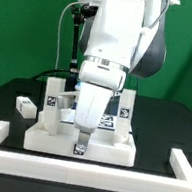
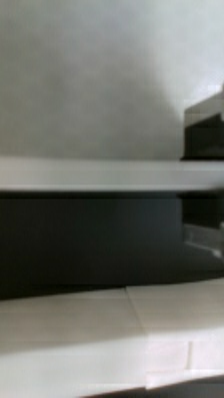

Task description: Assemble desk

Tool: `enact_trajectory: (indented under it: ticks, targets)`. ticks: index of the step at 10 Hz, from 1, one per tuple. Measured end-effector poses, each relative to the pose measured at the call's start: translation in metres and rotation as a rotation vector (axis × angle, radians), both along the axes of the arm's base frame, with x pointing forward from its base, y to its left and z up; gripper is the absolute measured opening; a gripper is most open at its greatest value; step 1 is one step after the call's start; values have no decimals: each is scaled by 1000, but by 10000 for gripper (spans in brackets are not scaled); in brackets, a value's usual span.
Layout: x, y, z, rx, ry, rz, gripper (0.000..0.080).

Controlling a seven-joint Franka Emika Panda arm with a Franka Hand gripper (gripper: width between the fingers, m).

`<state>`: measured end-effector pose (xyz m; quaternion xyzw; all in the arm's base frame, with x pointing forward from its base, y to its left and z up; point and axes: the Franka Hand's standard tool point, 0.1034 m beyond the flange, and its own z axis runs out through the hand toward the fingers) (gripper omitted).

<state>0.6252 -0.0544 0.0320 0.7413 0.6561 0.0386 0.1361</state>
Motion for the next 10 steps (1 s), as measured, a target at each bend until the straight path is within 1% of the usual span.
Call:
enact_trajectory:
  ticks: [1, 2, 3, 4, 5, 8, 9, 10]
  targets:
    - [15, 23, 3, 5, -26, 6, 74]
    - [29, 37, 4, 5, -43, 24, 74]
    - [43, 49, 5, 1, -59, 40, 74]
    - [48, 56, 3, -3, -67, 60, 75]
    - [46, 55, 2, 3, -89, 69, 75]
    - [46, 54, 3, 1, -81, 61, 82]
    - [46, 58, 3, 6, -86, 54, 83]
    - [47, 69, 2, 12, -90, 53, 83]
